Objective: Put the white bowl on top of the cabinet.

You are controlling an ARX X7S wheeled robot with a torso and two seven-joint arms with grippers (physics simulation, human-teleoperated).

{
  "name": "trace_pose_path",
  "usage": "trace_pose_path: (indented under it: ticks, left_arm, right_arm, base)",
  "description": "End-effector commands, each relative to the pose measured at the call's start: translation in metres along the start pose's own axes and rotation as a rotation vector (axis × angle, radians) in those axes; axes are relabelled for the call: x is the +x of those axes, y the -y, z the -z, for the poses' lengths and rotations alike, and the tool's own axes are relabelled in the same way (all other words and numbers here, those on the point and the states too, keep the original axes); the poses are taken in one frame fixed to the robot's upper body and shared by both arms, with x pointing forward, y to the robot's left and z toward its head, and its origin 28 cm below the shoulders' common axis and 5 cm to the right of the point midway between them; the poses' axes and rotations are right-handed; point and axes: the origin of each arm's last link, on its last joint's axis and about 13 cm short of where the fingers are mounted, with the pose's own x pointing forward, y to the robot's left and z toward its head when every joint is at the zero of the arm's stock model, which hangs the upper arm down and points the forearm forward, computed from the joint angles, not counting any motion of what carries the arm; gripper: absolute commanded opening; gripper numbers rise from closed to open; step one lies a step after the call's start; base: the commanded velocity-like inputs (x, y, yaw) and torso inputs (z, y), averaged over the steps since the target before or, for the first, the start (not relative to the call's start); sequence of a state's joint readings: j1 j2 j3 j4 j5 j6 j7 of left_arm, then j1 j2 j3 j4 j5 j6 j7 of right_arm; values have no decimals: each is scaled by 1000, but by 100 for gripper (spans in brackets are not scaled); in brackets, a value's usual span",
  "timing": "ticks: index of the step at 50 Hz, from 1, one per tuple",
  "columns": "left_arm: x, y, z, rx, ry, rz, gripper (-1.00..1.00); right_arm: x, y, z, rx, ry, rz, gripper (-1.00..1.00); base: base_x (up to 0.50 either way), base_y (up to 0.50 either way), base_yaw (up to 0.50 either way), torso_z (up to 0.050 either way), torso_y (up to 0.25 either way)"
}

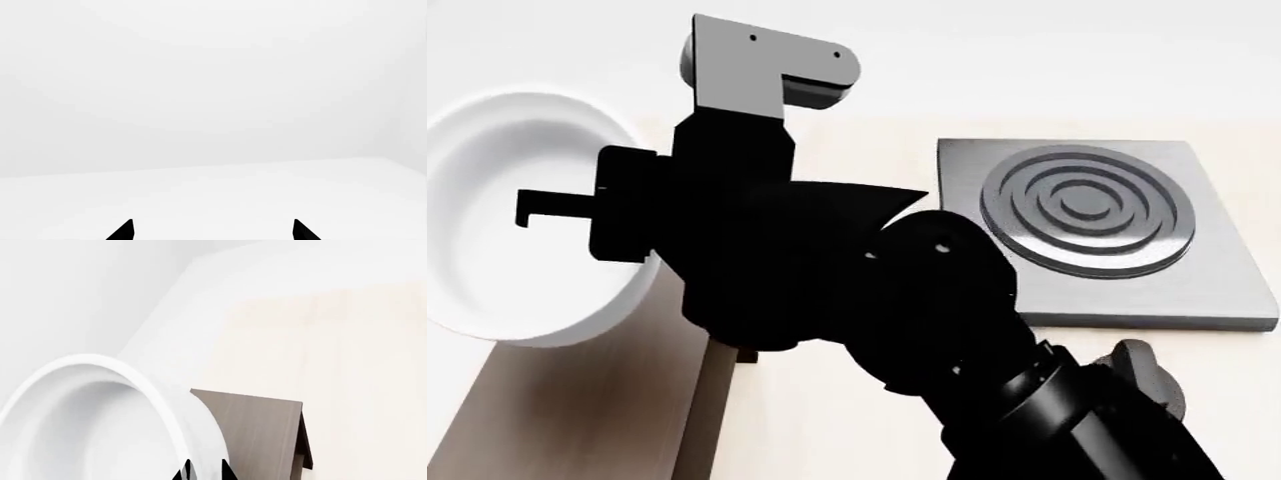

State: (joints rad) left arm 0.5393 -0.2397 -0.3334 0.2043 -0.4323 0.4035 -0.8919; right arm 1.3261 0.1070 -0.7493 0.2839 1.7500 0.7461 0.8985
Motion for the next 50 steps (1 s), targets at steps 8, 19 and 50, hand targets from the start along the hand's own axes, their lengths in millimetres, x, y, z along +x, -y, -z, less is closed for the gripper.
trace_pose_path:
  ticks: [8,19,50]
  left_arm:
    - [0,0,-1,-1,2,0,100]
    - [0,0,-1,0,2,1,100]
    - [0,0,0,-1,1,-1,100]
  right_arm:
    - [-6,-1,0,25,33,-8,-100]
    - [-6,2,1,35,36,-2,-100]
    - [-20,3,10,34,33,-19,-100]
  base:
    - [0,0,0,0,0]
    - [0,0,0,1,1]
    - [0,0,0,0,1]
